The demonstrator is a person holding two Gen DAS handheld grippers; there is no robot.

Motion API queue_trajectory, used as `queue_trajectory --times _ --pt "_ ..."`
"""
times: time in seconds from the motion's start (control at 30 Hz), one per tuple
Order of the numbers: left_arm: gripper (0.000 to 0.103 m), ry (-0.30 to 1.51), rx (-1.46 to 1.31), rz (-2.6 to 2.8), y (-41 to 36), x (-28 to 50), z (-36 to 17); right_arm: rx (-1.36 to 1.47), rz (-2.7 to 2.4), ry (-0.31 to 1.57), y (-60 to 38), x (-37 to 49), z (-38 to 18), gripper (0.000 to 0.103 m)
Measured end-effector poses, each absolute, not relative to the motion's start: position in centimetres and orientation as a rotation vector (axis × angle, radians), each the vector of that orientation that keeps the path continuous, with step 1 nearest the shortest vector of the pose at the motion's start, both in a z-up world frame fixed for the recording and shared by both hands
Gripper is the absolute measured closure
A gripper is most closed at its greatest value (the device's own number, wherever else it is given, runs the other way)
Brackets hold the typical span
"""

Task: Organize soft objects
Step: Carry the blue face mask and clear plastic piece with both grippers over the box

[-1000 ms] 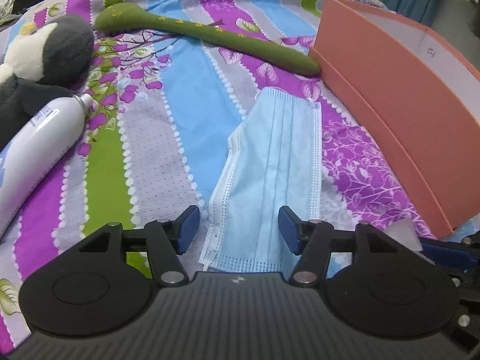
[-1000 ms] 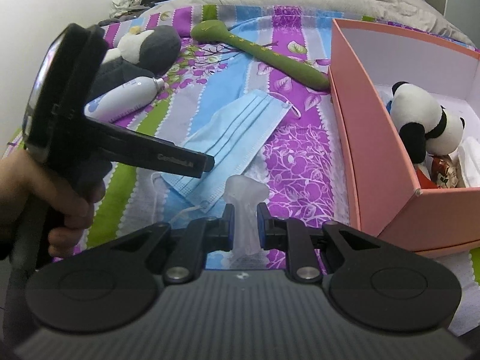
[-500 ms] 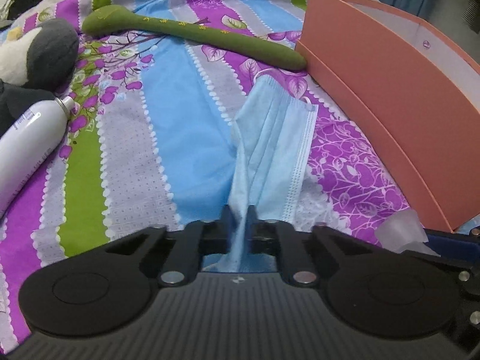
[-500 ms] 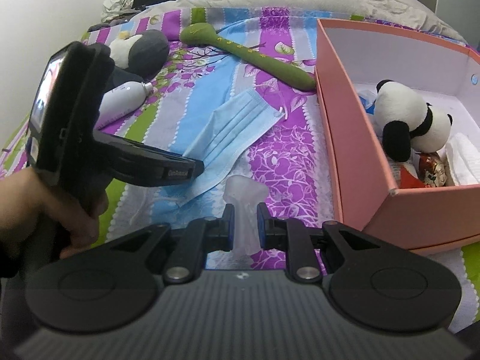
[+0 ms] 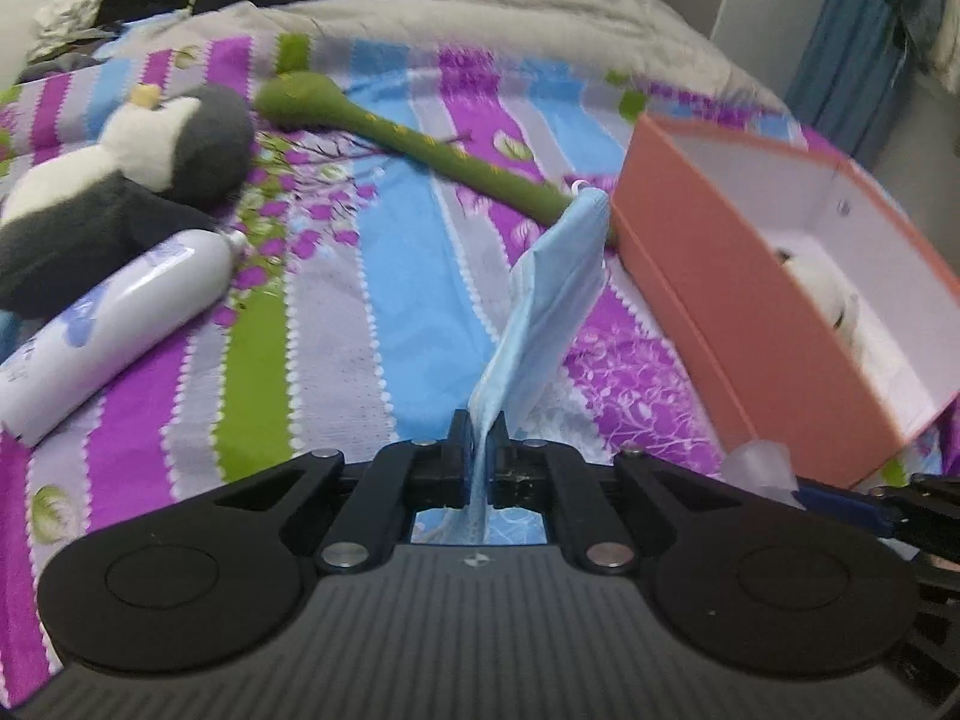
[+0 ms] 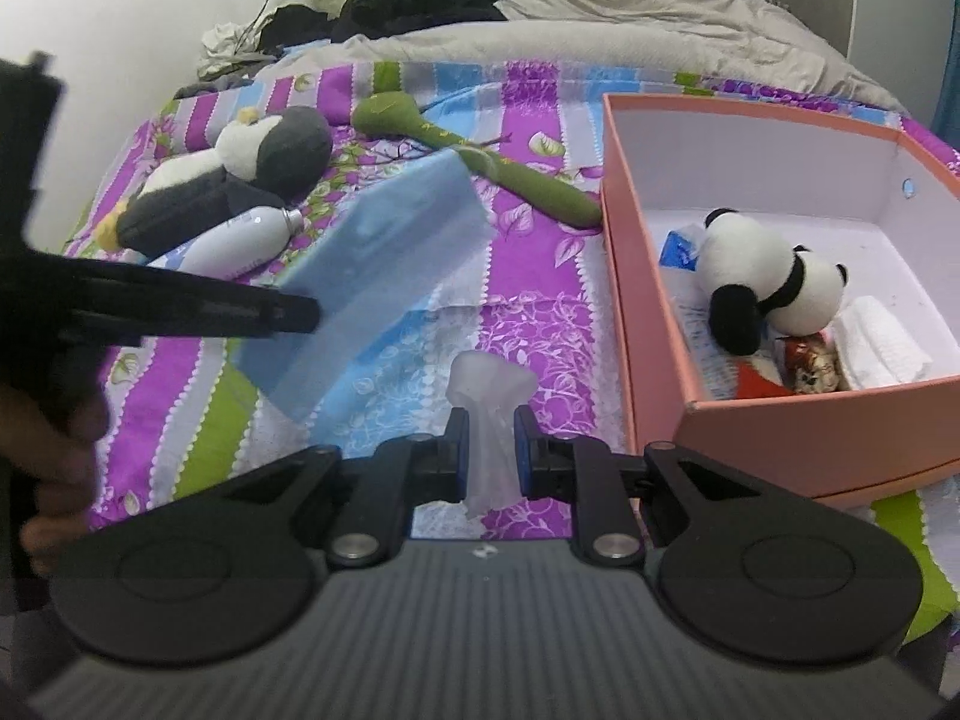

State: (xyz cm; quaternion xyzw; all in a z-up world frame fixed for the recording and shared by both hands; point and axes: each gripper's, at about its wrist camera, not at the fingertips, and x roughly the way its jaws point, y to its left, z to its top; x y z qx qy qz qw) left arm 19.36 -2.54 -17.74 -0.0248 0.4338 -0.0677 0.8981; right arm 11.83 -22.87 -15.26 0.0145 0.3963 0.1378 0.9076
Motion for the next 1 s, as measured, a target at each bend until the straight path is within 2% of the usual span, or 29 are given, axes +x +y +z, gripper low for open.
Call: queue_trajectory --times 0.63,1.0 --pt "0.098 0.773 -0.142 -0.167 -2.5 10.2 -7.7 0.069 0.280 0.678 -24.9 7.5 -8.4 0.084" --pt "0.098 0.747 -0.169 -0.220 -4.4 7.4 -5.5 0.087 0.261 0.631 -26.3 6.1 -6.8 0.084"
